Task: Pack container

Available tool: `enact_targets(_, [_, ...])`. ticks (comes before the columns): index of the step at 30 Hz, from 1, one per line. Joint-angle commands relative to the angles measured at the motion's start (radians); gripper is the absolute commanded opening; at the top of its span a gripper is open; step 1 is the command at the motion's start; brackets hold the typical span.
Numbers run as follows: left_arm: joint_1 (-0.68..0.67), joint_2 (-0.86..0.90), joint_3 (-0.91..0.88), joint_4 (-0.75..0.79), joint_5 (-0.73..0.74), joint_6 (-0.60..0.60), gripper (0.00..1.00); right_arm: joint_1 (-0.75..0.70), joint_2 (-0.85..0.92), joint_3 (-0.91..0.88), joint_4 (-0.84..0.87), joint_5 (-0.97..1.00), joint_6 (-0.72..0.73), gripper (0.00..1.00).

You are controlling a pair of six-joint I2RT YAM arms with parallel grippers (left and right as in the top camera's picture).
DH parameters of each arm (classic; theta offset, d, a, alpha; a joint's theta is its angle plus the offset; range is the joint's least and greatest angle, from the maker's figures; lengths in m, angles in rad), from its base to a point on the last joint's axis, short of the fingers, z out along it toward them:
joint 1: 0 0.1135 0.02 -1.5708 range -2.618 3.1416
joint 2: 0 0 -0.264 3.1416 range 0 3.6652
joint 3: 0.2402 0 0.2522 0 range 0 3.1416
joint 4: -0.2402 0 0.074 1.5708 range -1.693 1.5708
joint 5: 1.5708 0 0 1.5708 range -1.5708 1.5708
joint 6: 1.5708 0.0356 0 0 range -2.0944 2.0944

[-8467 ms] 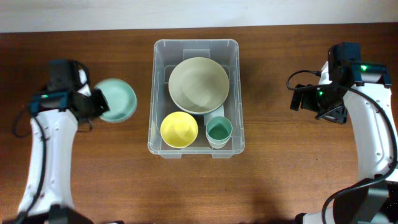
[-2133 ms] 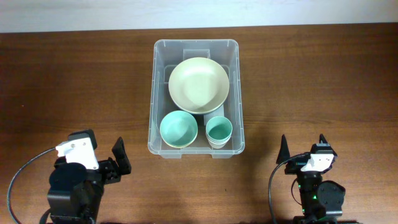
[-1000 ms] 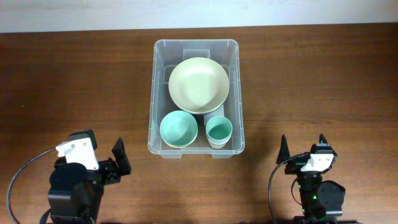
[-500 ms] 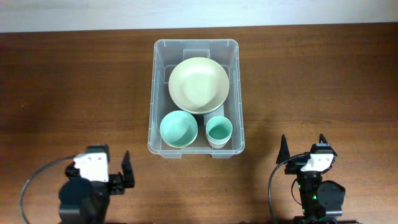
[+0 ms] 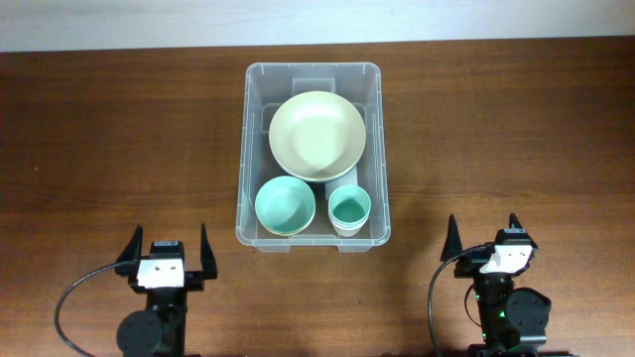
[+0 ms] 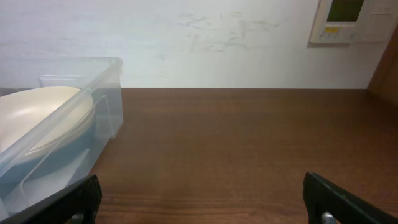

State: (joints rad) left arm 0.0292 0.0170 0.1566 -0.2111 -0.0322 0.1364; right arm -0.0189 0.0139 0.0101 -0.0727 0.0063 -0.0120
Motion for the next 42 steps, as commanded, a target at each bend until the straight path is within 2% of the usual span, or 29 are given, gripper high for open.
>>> enact_targets(1, [0.008,-0.012,-0.105,0.134,0.008,0.018,1.00,-0.001,-0.010,-0.005,-0.006,-0.003,-0.007,0.99])
enact_targets(3, [0.008,-0.012,-0.151,0.192,0.012,0.013,1.00,-0.001,-0.010,-0.005,-0.006,-0.003,-0.007,0.99])
enact_targets(7, [0.008,-0.012,-0.148,0.129,-0.005,0.012,1.00,-0.001,-0.010,-0.005,-0.006,-0.003,-0.007,0.99])
enact_targets(42, [0.008,-0.012,-0.148,0.131,0.003,0.015,1.00,-0.001,-0.010,-0.005,-0.006,-0.002,-0.007,0.99])
